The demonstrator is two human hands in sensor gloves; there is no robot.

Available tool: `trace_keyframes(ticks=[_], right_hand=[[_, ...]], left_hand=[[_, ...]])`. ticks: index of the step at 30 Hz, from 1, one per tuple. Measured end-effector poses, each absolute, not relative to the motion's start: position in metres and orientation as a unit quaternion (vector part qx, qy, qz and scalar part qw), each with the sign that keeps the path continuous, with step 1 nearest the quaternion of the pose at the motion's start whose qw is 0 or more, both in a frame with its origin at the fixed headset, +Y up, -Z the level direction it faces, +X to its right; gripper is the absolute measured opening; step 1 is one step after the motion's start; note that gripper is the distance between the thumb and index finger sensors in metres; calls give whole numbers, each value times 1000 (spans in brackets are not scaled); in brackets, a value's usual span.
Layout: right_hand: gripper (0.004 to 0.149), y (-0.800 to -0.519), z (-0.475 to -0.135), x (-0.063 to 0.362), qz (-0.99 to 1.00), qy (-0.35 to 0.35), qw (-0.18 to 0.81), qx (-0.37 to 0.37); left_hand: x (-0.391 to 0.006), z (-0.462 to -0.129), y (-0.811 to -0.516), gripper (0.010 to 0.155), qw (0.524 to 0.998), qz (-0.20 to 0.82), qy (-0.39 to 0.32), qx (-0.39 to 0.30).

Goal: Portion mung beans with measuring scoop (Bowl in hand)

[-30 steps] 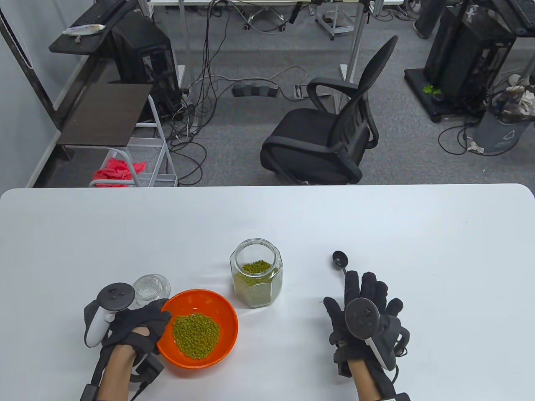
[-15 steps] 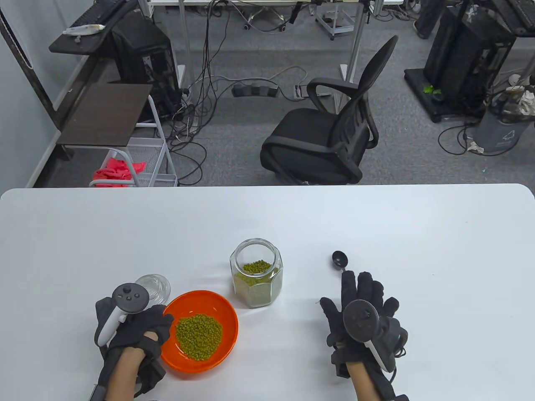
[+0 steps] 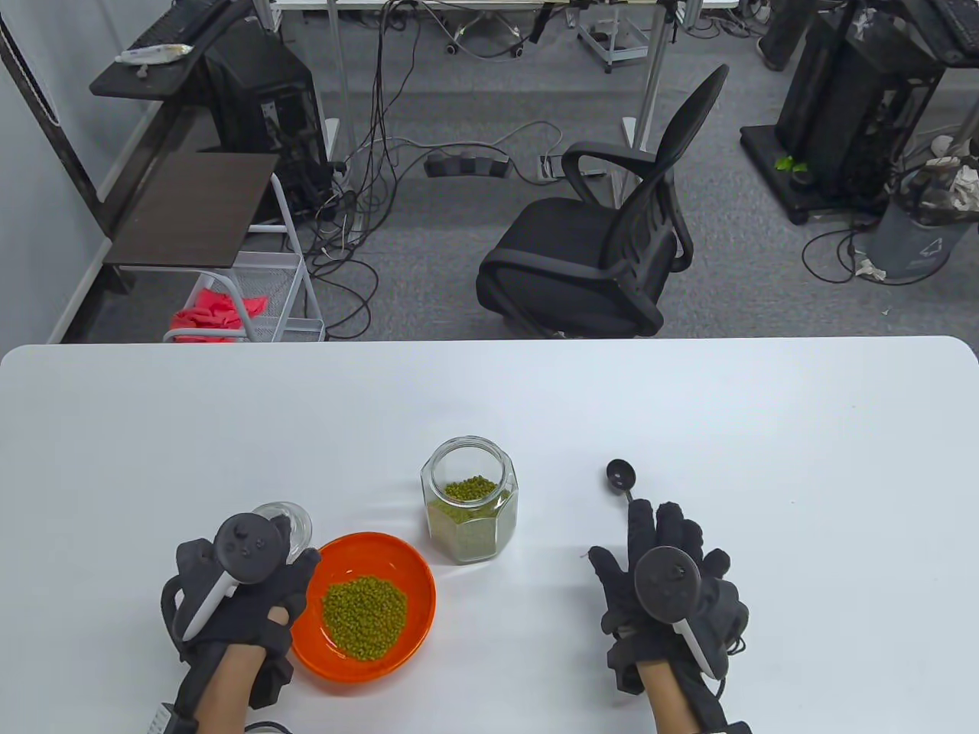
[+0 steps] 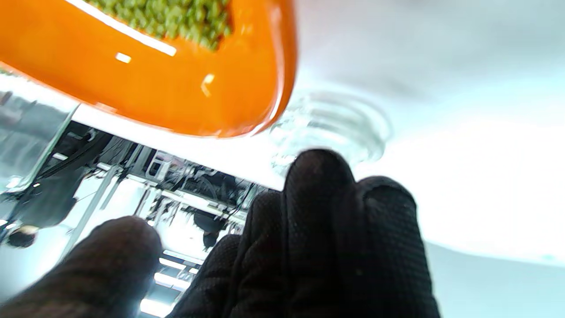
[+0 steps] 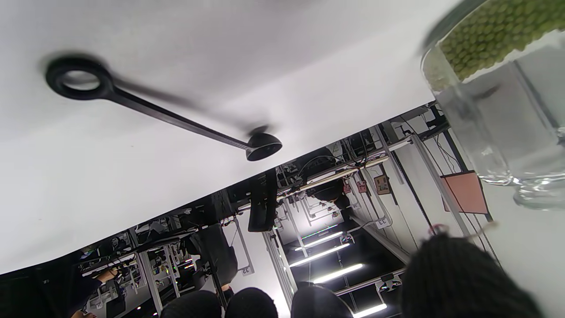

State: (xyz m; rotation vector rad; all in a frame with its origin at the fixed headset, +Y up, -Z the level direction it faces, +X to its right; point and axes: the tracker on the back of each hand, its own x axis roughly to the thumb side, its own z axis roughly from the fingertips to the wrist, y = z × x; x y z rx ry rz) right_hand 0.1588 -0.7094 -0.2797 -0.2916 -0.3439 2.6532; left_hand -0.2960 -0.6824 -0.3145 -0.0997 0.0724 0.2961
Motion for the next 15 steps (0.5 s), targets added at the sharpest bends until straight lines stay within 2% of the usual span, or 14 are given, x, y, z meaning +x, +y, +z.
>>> trace_keyframes(ticks=[3,9,15], right_hand=[[78,-709,-279,160,960,-127,227,-107],[78,-709,-279,163,957,-125,236,-110],[78,-709,-278,165,956,-126,243,-109]], left_hand=[[-295,-318,-673,75,986,157,12,-54],[-301,-335,-659,80,988,143,7,-64],[-316,-362,-674,82,987,117,37,-108]])
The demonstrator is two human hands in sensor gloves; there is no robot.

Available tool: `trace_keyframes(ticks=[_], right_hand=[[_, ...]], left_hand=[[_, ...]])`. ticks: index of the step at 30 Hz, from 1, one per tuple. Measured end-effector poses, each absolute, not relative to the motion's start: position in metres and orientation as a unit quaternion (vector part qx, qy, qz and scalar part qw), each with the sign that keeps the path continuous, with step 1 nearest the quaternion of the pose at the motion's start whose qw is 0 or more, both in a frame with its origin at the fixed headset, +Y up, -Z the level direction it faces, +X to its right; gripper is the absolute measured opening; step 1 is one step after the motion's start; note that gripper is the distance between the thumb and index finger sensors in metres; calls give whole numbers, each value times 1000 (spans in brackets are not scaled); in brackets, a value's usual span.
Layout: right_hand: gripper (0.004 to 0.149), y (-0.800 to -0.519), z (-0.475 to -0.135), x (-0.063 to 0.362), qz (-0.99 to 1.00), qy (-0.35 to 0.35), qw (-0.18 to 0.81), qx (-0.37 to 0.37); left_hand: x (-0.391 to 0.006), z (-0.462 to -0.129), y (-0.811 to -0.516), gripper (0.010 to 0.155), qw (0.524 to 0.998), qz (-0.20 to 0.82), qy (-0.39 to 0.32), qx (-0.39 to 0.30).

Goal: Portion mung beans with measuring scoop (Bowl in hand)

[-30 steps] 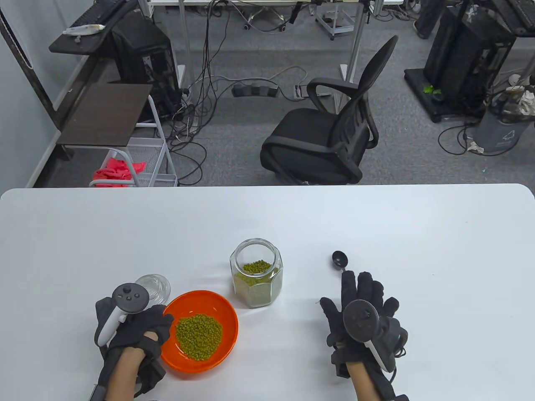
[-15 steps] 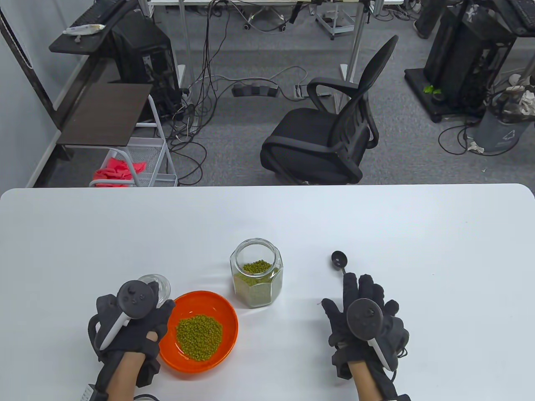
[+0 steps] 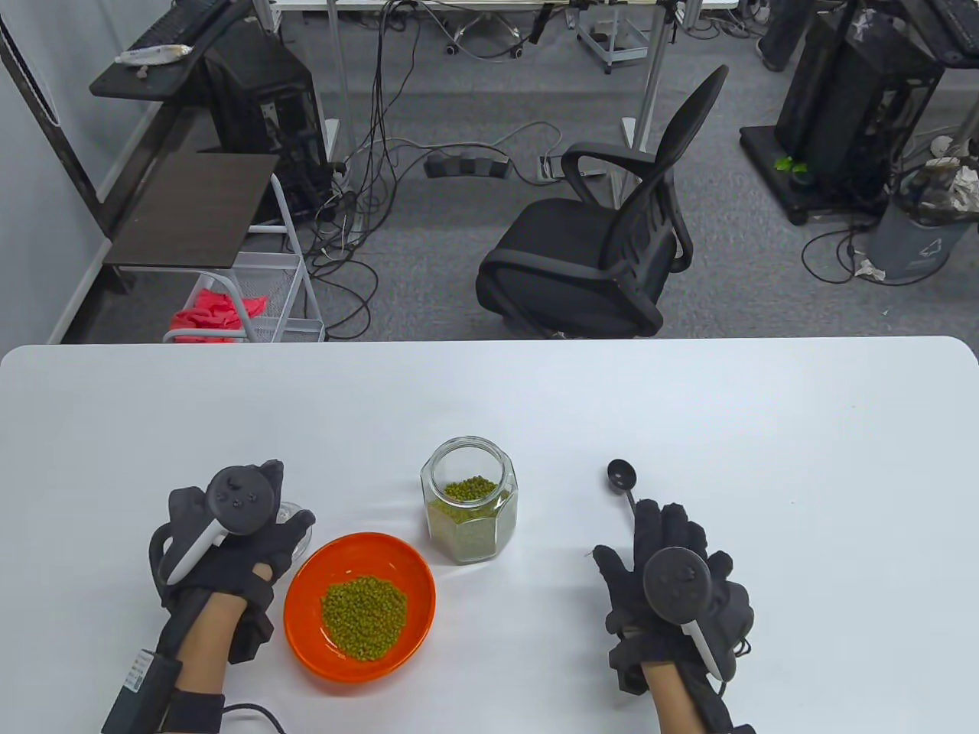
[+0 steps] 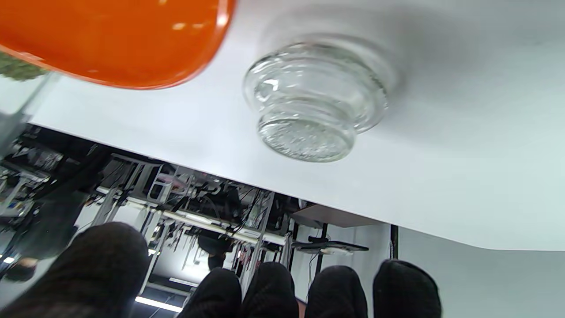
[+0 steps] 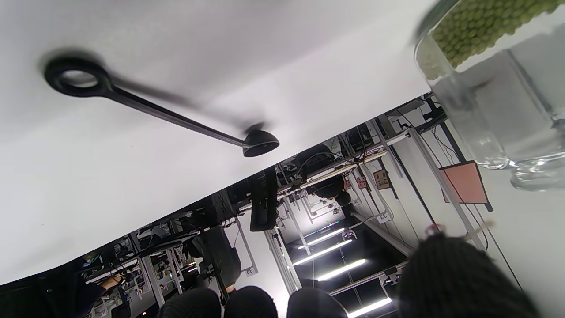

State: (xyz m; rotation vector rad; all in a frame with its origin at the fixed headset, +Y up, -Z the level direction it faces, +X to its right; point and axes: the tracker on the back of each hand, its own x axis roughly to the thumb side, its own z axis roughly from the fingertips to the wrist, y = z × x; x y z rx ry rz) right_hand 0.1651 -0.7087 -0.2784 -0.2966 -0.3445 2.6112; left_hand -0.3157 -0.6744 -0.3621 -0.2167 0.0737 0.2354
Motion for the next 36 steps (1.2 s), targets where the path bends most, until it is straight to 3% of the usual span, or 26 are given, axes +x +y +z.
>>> trace_keyframes(ticks=[5,15,36], right_hand=[[78,-710,-279,165,957,-121,243,-107],[78,-713,-281,164,958,-110,242,-107],[79,-714,-281,163,961,-105,228,-115]], left_hand=[[-331,-383,-700,88,977,100,64,-177],[-346,-399,-733,88,964,96,71,-237],[-336,-404,-741,88,973,69,69,-208]])
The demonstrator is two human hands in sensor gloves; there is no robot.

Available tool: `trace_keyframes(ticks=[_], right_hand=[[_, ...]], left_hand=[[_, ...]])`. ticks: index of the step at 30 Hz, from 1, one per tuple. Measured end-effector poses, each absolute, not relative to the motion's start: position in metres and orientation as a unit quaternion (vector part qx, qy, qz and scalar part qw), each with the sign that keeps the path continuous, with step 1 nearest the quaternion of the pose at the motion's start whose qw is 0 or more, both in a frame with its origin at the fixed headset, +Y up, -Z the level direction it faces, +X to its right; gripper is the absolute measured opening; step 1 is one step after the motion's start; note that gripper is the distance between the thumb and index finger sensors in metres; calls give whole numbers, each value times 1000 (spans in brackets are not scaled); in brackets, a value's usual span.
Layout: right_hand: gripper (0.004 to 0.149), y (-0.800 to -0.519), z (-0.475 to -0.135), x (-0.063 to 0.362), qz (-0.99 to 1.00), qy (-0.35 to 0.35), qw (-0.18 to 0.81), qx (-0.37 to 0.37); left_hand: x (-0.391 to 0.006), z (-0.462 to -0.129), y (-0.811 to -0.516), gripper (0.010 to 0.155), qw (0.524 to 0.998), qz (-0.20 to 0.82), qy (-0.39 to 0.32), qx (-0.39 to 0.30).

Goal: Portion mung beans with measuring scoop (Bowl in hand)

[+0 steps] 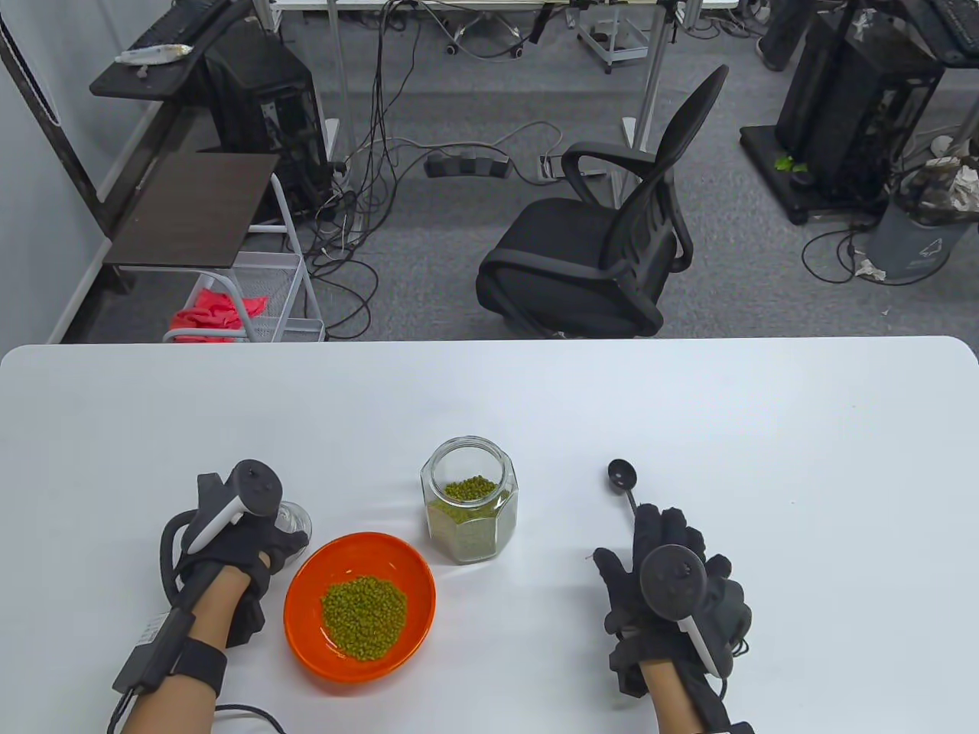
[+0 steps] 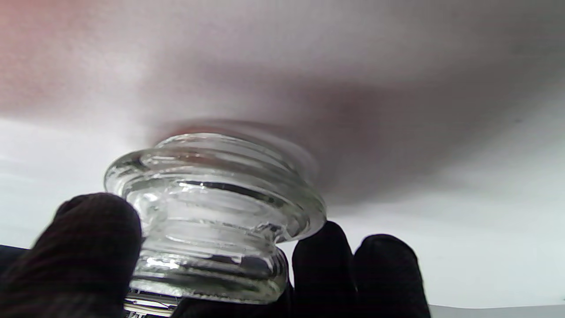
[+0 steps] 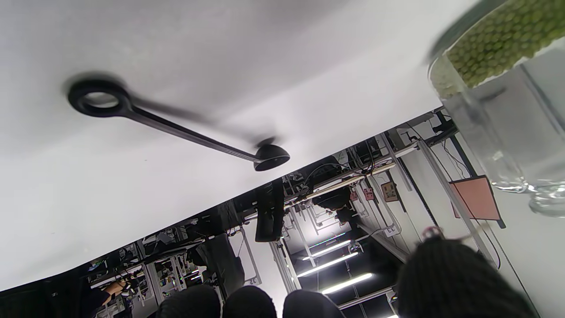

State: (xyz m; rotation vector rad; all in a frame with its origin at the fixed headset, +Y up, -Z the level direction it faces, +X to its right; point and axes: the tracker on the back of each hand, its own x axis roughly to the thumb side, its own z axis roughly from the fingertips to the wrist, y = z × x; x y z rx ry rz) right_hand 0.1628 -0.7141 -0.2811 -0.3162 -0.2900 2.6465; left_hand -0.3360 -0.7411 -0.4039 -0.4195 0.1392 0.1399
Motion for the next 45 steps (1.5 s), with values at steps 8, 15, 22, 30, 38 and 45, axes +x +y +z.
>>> trace_keyframes(ticks=[8,15,22,30,38,45], right_hand=[[79,-714,-281,162,962,-102,227,-115],[78,-715,-281,162,962,-98,227,-116],[78,-714,-281,162,962,-100,228,-114],[78,-715,-281,161,962,-99,229,-112],[78,-716,-281,160,961,-100,230,-114],[78,-715,-281,160,960,-103,234,-112]], left_hand=[[-334,-405,-741,86,980,55,55,-181],[-333,-401,-740,86,983,65,40,-165],[-329,-395,-715,85,988,88,31,-125],[-316,-387,-676,84,993,100,0,-70],[-293,-377,-635,84,985,161,-57,-11],[-261,-371,-606,83,981,157,-107,27]])
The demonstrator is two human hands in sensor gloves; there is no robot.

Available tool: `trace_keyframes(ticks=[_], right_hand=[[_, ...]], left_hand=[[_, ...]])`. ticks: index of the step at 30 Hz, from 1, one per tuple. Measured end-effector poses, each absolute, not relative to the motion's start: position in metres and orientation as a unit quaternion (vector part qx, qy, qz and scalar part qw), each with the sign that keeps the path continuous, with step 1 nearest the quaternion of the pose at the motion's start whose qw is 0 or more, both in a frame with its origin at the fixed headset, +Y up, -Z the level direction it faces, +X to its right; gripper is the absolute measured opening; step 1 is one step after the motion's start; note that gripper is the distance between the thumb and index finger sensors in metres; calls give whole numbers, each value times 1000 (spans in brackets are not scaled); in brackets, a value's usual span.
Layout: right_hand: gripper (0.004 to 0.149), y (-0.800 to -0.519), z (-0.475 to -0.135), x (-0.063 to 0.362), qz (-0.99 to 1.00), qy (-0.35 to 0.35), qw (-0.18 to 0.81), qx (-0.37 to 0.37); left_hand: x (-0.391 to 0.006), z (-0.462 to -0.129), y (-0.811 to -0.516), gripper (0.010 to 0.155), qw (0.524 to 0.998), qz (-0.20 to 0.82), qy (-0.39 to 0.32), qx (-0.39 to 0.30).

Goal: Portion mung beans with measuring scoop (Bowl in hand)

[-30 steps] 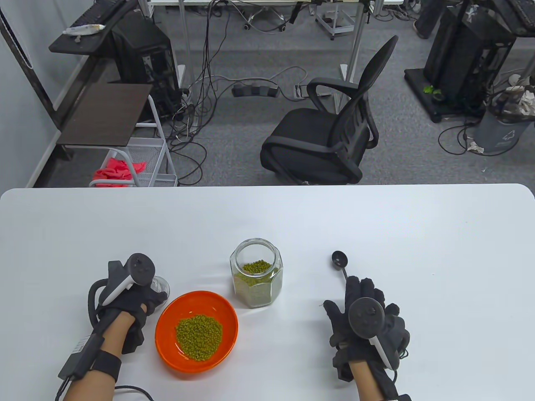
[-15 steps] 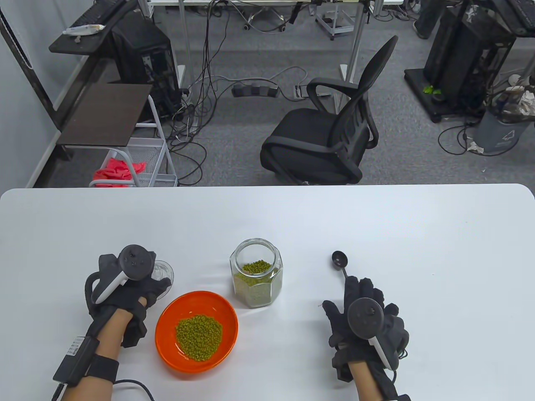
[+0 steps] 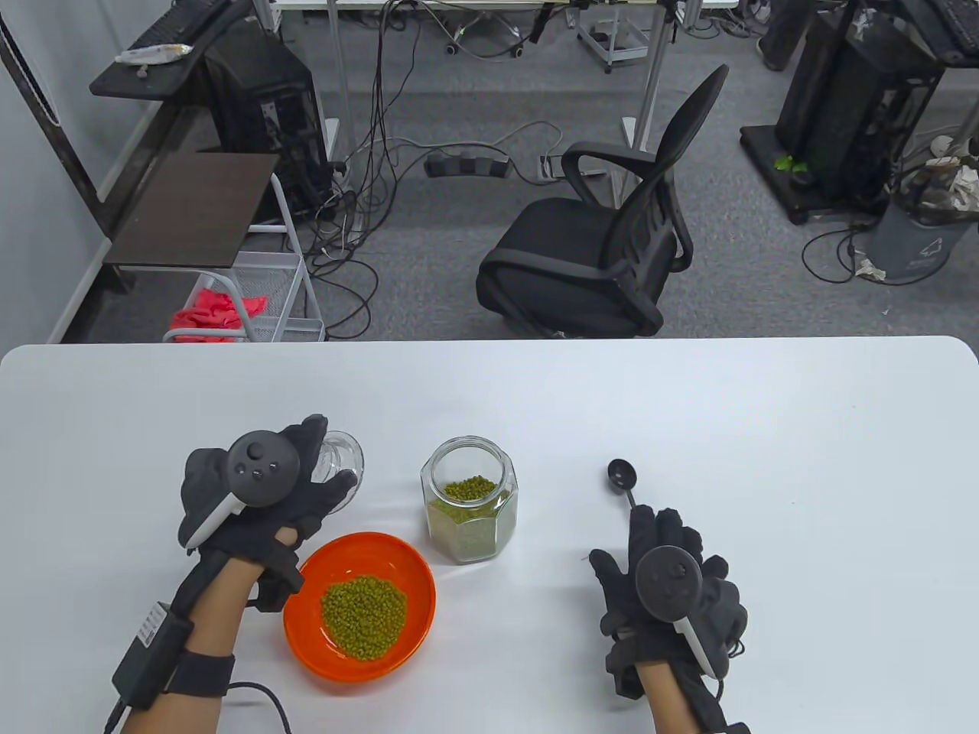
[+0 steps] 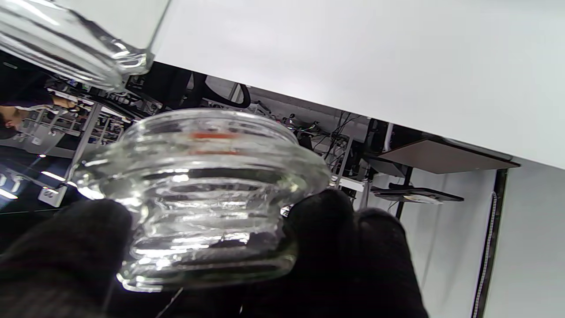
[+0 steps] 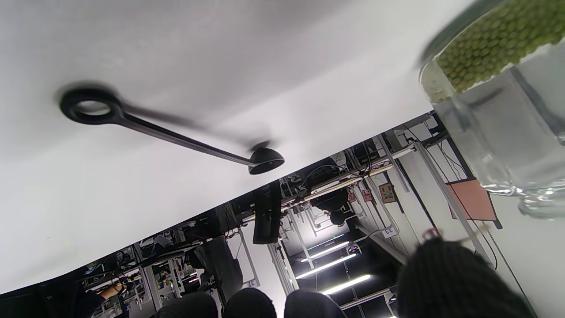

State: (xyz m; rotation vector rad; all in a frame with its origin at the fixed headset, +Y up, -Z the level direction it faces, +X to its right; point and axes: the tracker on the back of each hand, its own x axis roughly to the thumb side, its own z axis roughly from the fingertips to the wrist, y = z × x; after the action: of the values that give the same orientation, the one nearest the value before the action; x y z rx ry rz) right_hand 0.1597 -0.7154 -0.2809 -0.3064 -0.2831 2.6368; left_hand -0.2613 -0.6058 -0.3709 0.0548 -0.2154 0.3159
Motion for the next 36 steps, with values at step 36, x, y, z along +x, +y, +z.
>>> trace_keyframes(ticks=[36], right_hand=[[77,-715,-280,164,956,-106,251,-111]], left_hand=[[-135,-407,-605,83,975,141,-168,-28]])
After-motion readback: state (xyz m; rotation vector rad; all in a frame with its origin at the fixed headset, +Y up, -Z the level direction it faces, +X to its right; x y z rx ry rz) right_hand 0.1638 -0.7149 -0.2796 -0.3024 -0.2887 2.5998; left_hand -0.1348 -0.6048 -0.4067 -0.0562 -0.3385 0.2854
